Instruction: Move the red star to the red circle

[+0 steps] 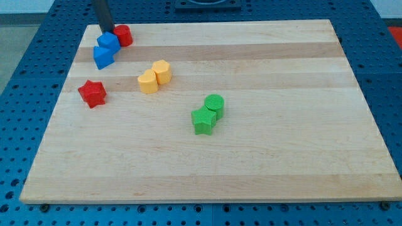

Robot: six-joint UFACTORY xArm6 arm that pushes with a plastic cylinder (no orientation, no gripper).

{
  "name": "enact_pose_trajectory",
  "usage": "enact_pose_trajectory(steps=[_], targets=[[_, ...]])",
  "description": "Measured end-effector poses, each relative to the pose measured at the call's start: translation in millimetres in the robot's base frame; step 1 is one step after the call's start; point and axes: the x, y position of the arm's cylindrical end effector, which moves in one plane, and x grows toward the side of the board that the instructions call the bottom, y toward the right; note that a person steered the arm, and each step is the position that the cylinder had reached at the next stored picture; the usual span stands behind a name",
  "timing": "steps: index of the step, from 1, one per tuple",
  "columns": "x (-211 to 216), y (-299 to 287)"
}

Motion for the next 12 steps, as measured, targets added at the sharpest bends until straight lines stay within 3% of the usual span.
enact_pose_trajectory(steps=[5, 6, 8, 12], targets=[[26, 176], [30, 159], [79, 119], [129, -1]])
